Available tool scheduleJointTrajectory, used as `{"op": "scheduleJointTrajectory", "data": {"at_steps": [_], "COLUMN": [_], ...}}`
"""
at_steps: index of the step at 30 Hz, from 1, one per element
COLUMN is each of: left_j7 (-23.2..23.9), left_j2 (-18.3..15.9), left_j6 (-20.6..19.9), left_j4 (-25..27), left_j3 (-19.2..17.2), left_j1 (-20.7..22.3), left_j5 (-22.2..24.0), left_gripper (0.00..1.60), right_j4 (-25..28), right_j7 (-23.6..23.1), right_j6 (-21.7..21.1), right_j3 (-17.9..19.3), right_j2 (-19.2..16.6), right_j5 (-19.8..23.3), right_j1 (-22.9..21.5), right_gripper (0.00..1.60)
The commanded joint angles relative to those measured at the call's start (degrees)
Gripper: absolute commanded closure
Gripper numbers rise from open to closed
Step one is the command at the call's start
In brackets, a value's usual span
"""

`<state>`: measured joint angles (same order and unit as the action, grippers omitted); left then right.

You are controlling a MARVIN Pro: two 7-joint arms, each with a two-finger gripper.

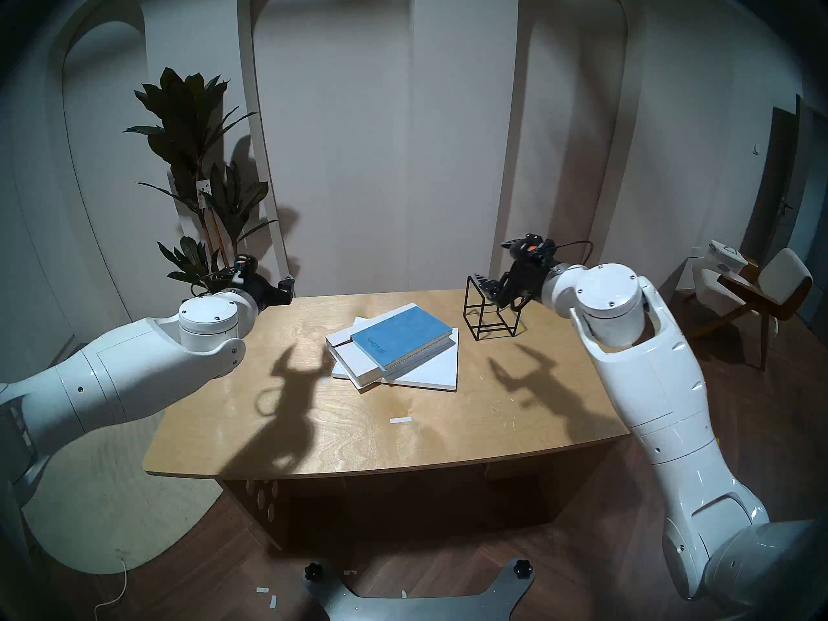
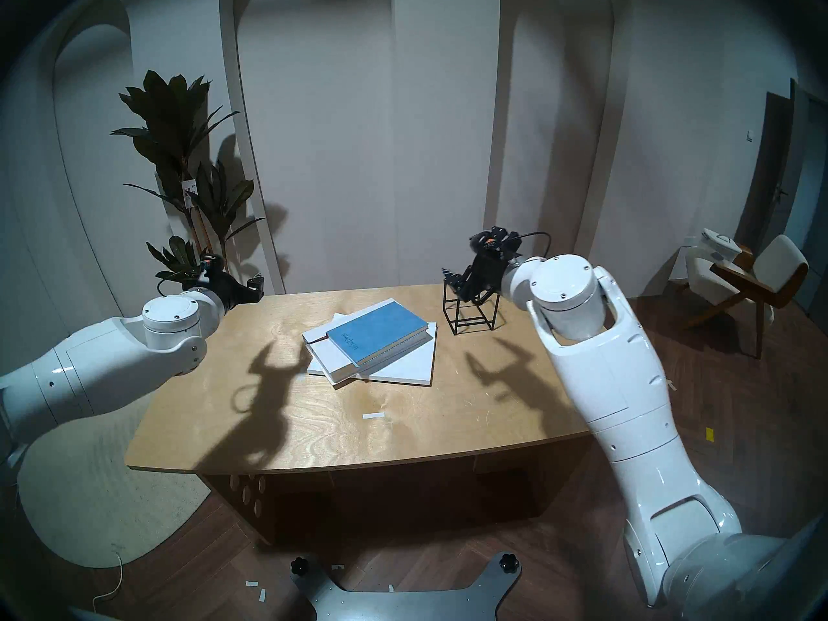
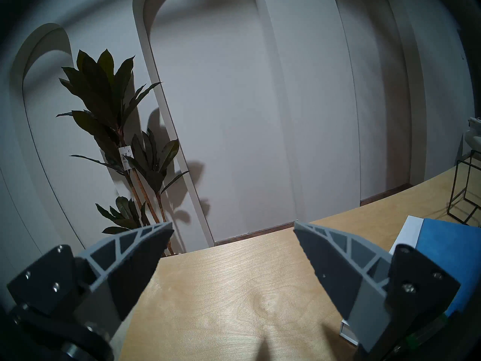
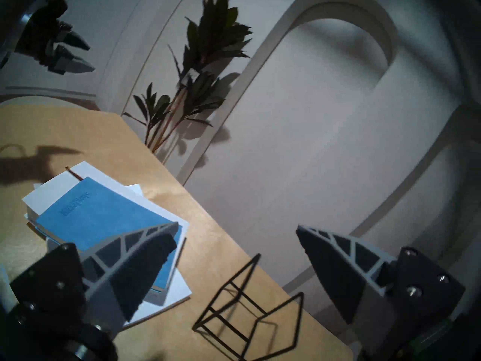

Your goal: Stack the books into one stack

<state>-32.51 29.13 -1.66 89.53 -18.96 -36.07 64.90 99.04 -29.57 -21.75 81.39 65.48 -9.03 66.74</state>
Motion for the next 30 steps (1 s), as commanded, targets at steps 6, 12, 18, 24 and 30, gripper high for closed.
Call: {"op": "scheduleJointTrajectory", "data": {"at_steps": [6, 12, 18, 24, 30], "left_j7": [-0.1, -0.1, -0.3, -3.0, -3.5], "left_j2": [0.0, 0.0, -0.1, -0.4, -0.3], "left_j6": [0.2, 0.2, 0.1, -1.3, -1.8], "left_j4": [0.1, 0.1, 0.1, 1.2, 1.1], "left_j3": [-1.0, -1.1, -1.1, -0.6, -0.6], "left_j1": [1.3, 1.4, 1.5, 2.0, 2.1], "left_j5": [-0.1, -0.1, -0.4, -2.6, -3.3], "left_gripper": [0.0, 0.0, 0.0, 0.0, 0.0], "right_j4": [8.9, 12.2, 15.3, 17.3, 15.4], "right_j7": [3.7, 4.6, 4.0, 2.1, 2.1], "right_j6": [-0.7, -1.2, -0.9, 5.3, 10.0], "right_j3": [12.7, 19.1, 24.8, 28.0, 27.7], "right_j2": [-4.7, -3.7, -1.6, 2.4, 3.2], "right_j5": [4.2, 6.8, 9.9, 13.5, 14.5], "right_j1": [9.5, 14.5, 18.9, 24.5, 24.2], "right_gripper": [0.0, 0.0, 0.0, 0.0, 0.0]}}
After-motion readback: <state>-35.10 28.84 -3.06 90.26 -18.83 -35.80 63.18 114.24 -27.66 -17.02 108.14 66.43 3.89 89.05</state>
